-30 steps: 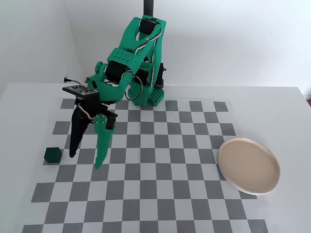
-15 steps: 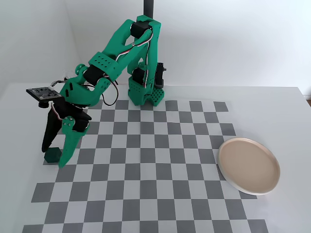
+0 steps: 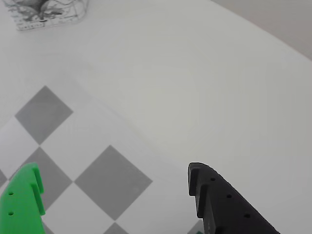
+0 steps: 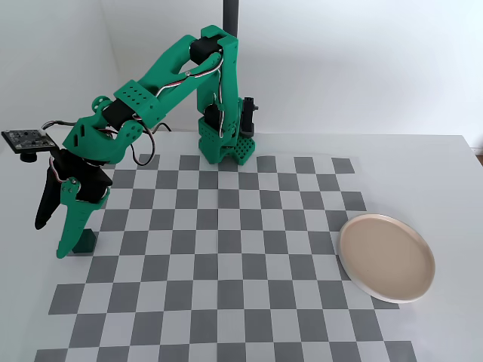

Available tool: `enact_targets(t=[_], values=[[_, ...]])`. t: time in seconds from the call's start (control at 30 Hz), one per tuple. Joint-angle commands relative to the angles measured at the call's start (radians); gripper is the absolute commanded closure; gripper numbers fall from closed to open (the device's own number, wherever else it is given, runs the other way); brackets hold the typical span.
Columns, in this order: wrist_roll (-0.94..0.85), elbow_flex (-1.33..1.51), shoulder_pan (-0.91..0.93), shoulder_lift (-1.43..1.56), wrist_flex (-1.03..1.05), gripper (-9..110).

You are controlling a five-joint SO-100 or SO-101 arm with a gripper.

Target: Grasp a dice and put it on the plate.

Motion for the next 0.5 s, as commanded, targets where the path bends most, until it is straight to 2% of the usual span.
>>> enact_targets(t=[0.0, 0.47], values=[[0.012, -0.152, 0.035, -0.023, 0.018, 74], [-0.023, -0.225, 0.107, -0.195, 0.034, 74]])
